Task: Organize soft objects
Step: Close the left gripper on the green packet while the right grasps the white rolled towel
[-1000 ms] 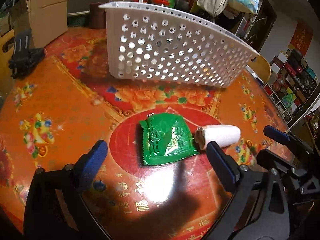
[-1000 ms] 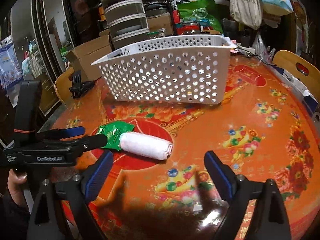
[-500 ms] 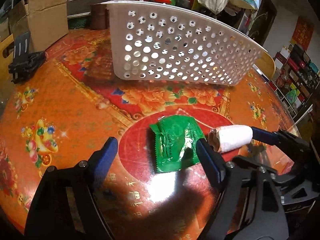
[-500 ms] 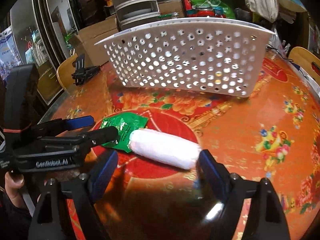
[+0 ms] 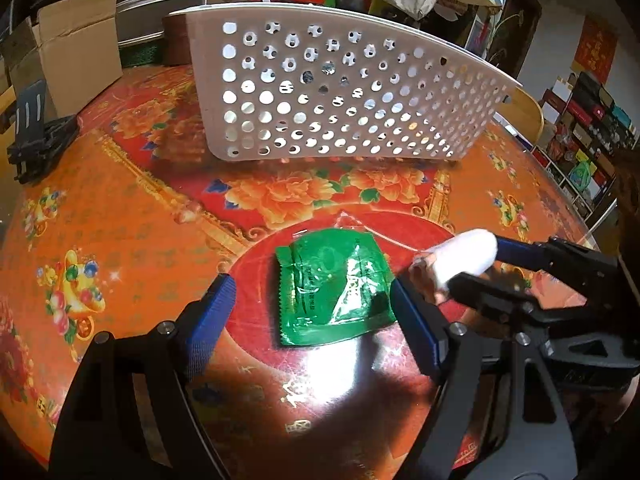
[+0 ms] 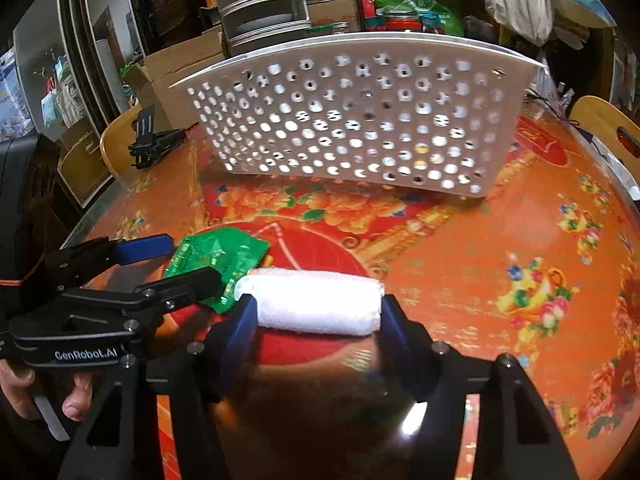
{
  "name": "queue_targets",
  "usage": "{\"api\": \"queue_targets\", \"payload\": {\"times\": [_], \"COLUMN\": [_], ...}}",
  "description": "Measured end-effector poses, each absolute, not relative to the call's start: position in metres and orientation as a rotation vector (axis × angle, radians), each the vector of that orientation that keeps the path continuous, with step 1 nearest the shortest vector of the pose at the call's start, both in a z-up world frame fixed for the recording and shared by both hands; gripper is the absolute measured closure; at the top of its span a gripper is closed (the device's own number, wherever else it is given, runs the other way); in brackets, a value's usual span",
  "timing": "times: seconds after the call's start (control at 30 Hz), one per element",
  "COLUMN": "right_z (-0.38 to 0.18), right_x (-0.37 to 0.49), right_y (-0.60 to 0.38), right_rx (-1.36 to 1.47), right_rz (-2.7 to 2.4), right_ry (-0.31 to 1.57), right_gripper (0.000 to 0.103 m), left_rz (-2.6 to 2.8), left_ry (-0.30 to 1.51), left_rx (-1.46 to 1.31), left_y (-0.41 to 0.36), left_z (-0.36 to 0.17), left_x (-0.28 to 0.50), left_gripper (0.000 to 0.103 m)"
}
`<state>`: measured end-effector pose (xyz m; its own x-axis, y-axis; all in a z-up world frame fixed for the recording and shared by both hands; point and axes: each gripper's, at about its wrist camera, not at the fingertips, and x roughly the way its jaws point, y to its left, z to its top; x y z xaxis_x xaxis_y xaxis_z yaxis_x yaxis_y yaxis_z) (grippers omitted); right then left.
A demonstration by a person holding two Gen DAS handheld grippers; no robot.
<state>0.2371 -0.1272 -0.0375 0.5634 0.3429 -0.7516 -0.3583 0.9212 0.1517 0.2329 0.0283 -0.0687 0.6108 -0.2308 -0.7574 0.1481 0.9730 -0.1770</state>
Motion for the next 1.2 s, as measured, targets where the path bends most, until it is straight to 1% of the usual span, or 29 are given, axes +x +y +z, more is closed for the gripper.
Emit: {"api": "queue_targets", "payload": {"times": [0.07, 0.1, 0.13, 0.2, 0.4, 0.43, 0.47, 0.5, 0.53, 0.57, 0.6, 0.67, 0.7, 0.73, 0.83, 0.97, 1.0, 1.07, 1.1, 1.13, 1.2], "right_z": [-0.037, -0.036, -0.036, -0.038, -0.037, -0.037, -0.037, -0.038, -0.037, -0.037, -0.035, -0.032, -0.031, -0.030, -0.032, -0.037, -0.038, -0.038, -0.038, -0.038, -0.037], "right_x": [0.236, 0.235, 0.234, 0.233, 0.232, 0.232, 0.233, 0.235, 0.236, 0.238, 0.239, 0.242, 0.245, 0.247, 0.257, 0.263, 0.262, 0.260, 0.258, 0.256, 0.251], "right_y": [-0.136, -0.140, -0.144, -0.153, -0.165, -0.164, -0.165, -0.165, -0.166, -0.165, -0.163, -0.159, -0.155, -0.152, -0.139, -0.128, -0.127, -0.125, -0.126, -0.129, -0.135], "right_rx": [-0.005, -0.001, 0.000, 0.007, 0.056, 0.059, 0.061, 0.066, 0.076, 0.077, 0.072, 0.056, 0.039, 0.025, -0.023, -0.098, -0.113, -0.138, -0.144, -0.140, -0.120], "right_rz": [0.412, 0.411, 0.407, 0.389, 0.423, 0.424, 0.424, 0.424, 0.427, 0.426, 0.425, 0.430, 0.435, 0.437, 0.465, 0.479, 0.479, 0.484, 0.492, 0.497, 0.500], "right_ry": [0.879, 0.876, 0.874, 0.886, 0.878, 0.877, 0.882, 0.888, 0.884, 0.883, 0.881, 0.876, 0.876, 0.879, 0.903, 0.915, 0.910, 0.904, 0.903, 0.903, 0.894], "right_gripper": [0.043, 0.045, 0.059, 0.077, 0.078, 0.076, 0.072, 0.065, 0.058, 0.055, 0.052, 0.050, 0.048, 0.043, 0.041, 0.041, 0.043, 0.053, 0.063, 0.068, 0.073], "left_rz": [-0.216, -0.217, -0.217, -0.218, -0.239, -0.236, -0.229, -0.220, -0.214, -0.216, -0.217, -0.222, -0.227, -0.226, -0.247, -0.280, -0.289, -0.309, -0.315, -0.324, -0.346], "left_ry": [0.889, 0.890, 0.891, 0.892, 0.900, 0.901, 0.900, 0.896, 0.890, 0.886, 0.882, 0.877, 0.876, 0.874, 0.873, 0.873, 0.873, 0.869, 0.865, 0.861, 0.852], "left_rx": [-0.091, -0.088, -0.085, -0.073, -0.037, -0.024, -0.015, -0.005, 0.000, -0.008, -0.019, -0.045, -0.063, -0.077, -0.105, -0.127, -0.135, -0.149, -0.150, -0.150, -0.146], "left_y": [0.025, 0.024, 0.022, 0.017, -0.002, -0.004, -0.006, -0.007, -0.009, -0.008, -0.006, 0.001, 0.006, 0.010, 0.018, 0.021, 0.022, 0.023, 0.023, 0.022, 0.019], "left_z": [-0.069, -0.068, -0.069, -0.069, -0.068, -0.068, -0.068, -0.067, -0.066, -0.066, -0.065, -0.065, -0.065, -0.065, -0.067, -0.068, -0.069, -0.068, -0.068, -0.067, -0.066], "left_x": [0.234, 0.234, 0.234, 0.235, 0.235, 0.235, 0.234, 0.233, 0.231, 0.230, 0.229, 0.229, 0.229, 0.229, 0.230, 0.230, 0.231, 0.230, 0.230, 0.229, 0.228], "left_gripper": [0.026, 0.026, 0.026, 0.026, 0.026, 0.026, 0.031, 0.043, 0.049, 0.052, 0.061, 0.071, 0.079, 0.081, 0.084, 0.086, 0.088, 0.090, 0.091, 0.091, 0.092]}}
